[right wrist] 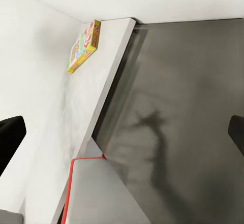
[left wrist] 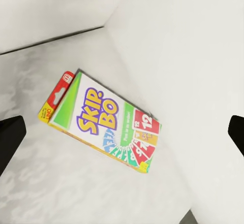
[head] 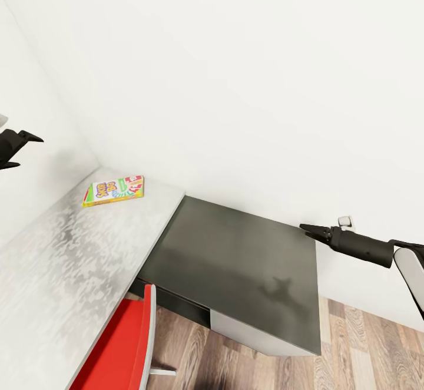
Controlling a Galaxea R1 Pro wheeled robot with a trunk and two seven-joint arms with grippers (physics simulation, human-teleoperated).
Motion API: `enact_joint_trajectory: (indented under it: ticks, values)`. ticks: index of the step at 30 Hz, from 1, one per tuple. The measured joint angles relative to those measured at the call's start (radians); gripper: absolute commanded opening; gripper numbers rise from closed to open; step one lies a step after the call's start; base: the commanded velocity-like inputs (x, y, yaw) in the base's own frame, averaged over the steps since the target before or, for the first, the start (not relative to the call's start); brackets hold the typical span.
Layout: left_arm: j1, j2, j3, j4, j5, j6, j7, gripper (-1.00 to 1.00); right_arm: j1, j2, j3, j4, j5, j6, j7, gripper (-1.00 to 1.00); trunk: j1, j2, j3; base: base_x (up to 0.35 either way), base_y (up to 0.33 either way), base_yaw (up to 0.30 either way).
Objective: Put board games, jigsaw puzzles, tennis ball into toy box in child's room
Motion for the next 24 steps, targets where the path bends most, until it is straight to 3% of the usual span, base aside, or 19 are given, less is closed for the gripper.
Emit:
enact_joint_trajectory:
  ticks: [24]
  values:
    - [0.004, -0.018, -0.003, 0.004, -0.004, -0.003, 0.0, 1.0, 0.006, -0.002, 0.001, -0.033, -0.002, 0.005, 0.001, 1.0, 0.0, 0.0, 0.0, 0.0, 0.0, 0.0]
